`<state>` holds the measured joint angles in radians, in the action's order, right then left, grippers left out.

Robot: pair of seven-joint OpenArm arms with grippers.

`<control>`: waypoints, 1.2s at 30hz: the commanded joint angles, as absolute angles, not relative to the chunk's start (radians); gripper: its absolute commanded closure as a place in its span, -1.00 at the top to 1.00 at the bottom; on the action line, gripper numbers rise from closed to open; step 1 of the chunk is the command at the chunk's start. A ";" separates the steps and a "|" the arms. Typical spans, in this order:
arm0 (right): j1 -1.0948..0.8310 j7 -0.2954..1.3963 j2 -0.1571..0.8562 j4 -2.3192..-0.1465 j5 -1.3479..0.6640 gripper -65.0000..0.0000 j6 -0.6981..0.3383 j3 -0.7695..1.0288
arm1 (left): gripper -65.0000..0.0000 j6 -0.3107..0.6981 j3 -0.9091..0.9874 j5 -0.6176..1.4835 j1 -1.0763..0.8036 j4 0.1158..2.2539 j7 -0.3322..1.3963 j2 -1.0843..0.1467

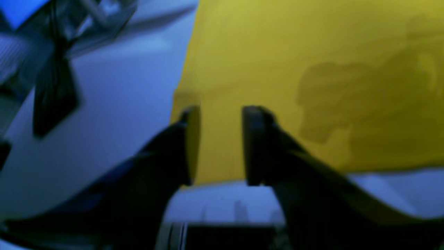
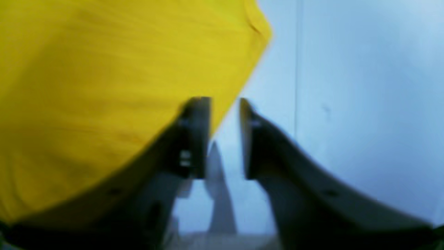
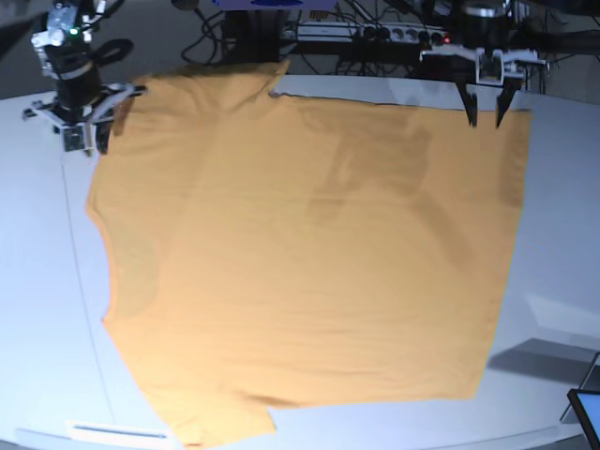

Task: Fold the T-shirt properly
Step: 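Move both grippers down toward the shoulder corners of the orange T-shirt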

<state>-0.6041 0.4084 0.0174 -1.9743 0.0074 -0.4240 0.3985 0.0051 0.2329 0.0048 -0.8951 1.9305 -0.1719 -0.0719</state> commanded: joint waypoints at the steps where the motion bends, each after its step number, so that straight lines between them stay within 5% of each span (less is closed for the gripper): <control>1: -0.599 0.412 0.013 -1.995 0.001 -0.26 -0.456 0.421 | -0.27 -0.004 0.248 0.008 -0.917 1.951 -0.200 -0.079; 8: -0.529 0.604 -0.001 -1.995 -0.170 -0.08 -0.698 0.579 | -0.27 -0.004 0.255 0.008 -0.940 1.951 -0.200 -0.085; 19: -0.386 1.150 0.059 -1.992 -0.458 -0.08 -0.698 0.874 | -0.27 -0.004 0.257 0.007 -0.932 1.949 -0.200 -0.087; 36: -0.384 1.291 0.035 -1.982 -0.722 -0.08 -0.698 0.851 | -0.27 -0.004 0.259 0.007 -0.918 1.920 -0.205 -0.107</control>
